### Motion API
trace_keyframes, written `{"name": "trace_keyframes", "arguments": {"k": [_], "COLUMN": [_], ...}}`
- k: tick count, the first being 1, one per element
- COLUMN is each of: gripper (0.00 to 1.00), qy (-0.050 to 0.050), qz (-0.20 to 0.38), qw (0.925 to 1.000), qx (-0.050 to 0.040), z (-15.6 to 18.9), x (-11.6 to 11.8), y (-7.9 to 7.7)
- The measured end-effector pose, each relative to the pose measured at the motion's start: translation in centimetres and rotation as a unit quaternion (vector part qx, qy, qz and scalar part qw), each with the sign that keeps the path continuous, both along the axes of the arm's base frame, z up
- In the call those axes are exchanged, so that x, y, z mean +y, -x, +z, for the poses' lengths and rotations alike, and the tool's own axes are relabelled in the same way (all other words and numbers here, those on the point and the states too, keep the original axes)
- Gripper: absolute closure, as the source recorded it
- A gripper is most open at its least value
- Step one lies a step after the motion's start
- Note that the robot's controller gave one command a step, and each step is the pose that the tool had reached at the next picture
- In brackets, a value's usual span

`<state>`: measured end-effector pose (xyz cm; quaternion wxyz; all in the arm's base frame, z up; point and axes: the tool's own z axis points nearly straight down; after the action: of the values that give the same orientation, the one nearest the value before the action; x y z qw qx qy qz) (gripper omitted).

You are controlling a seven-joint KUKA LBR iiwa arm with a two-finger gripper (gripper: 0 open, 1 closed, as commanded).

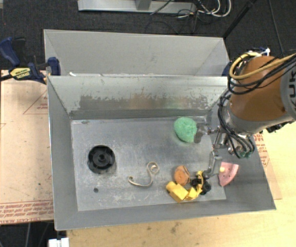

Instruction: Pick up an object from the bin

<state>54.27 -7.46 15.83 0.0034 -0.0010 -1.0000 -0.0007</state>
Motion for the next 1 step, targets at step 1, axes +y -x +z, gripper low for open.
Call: {"name": "trace_keyframes", "arguments": {"k": [1], "gripper": [0.0], "qy": [0.0], "qz": [0.001], "qw": [1.0], "qx": [-0.0039], "z": [0.46], "x": [0.03], "y": [-0.17]}}
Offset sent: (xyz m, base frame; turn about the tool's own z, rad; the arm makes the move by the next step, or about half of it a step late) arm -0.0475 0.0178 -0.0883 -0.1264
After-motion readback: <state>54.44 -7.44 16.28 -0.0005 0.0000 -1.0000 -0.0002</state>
